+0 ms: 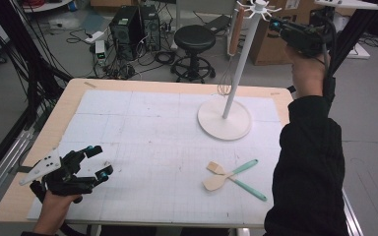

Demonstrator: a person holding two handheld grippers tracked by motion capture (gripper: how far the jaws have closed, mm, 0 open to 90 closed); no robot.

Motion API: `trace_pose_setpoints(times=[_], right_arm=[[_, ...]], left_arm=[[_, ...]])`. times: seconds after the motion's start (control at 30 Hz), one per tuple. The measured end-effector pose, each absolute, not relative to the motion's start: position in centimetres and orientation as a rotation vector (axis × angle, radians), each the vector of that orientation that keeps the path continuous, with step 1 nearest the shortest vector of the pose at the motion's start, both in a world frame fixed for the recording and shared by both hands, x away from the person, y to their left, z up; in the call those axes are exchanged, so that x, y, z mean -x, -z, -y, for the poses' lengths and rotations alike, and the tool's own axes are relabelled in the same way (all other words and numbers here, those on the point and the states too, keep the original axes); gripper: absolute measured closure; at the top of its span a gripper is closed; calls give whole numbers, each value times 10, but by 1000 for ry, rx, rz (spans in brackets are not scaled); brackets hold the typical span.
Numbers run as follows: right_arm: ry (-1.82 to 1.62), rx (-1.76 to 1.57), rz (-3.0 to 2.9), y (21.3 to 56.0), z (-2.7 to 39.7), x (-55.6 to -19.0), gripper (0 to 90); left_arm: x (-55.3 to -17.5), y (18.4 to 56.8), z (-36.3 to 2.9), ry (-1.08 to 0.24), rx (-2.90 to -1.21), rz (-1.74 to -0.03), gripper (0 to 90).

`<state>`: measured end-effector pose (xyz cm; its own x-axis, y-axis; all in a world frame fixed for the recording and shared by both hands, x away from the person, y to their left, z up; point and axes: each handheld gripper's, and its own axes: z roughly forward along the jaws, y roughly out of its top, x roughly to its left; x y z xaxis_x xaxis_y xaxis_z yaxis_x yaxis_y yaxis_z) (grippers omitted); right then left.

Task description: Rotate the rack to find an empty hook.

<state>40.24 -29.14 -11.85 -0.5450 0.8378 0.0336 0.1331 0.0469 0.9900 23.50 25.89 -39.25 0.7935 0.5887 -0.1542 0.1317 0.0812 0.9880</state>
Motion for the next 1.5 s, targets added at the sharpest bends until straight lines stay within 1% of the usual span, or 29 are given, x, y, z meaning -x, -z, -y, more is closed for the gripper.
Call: trace_pose_setpoints(times=[0.37,0.6,0.77,0.87,0.9,1.0,1.03,1.07,1.1,1.13,1.17,1.2,1.23,1.33,1.37,1.4,1.43,1.5], right_arm=[[-1582,-932,-1798,118,274,-408,892],[-1604,-908,-1809,118,269,-406,892],[-1635,-885,-1821,128,273,-394,889],[-1661,-859,-1836,140,277,-386,859],[-1686,-844,-1848,150,280,-379,821],[-1704,-828,-1866,162,282,-371,780],[-1723,-810,-1883,174,284,-363,719],[-1723,-810,-1883,174,284,-363,719],[-1734,-807,-1901,188,286,-354,643],[-1729,-803,-1910,195,287,-349,599],[-1729,-803,-1910,195,287,-349,599],[-1706,-794,-1934,212,288,-338,532],[-1706,-794,-1934,212,288,-338,532],[-1682,-809,-1978,238,291,-324,431],[-1679,-826,-1980,247,292,-319,389],[-1670,-860,-1970,265,296,-308,324],[-1670,-860,-1970,265,296,-308,324],[-1654,-874,-1972,283,300,-297,284]], left_arm=[[-235,394,-261,-375,-1470,-619,194],[-235,394,-262,-376,-1471,-616,194],[-234,393,-261,-373,-1469,-616,194],[-234,393,-260,-372,-1468,-613,194],[-233,392,-259,-375,-1462,-611,194],[-232,392,-259,-377,-1464,-607,194],[-231,391,-258,-379,-1462,-605,193],[-230,391,-258,-380,-1460,-603,193],[-229,391,-258,-386,-1456,-607,191],[-228,390,-259,-390,-1452,-610,189],[-228,390,-259,-390,-1452,-610,189],[-228,390,-259,-392,-1451,-611,189],[-227,390,-260,-397,-1447,-614,189],[-225,389,-261,-400,-1440,-617,181],[-224,388,-261,-405,-1441,-619,181],[-223,387,-261,-408,-1440,-619,180],[-223,387,-261,-408,-1440,-619,180],[-221,387,-260,-411,-1439,-619,181]])
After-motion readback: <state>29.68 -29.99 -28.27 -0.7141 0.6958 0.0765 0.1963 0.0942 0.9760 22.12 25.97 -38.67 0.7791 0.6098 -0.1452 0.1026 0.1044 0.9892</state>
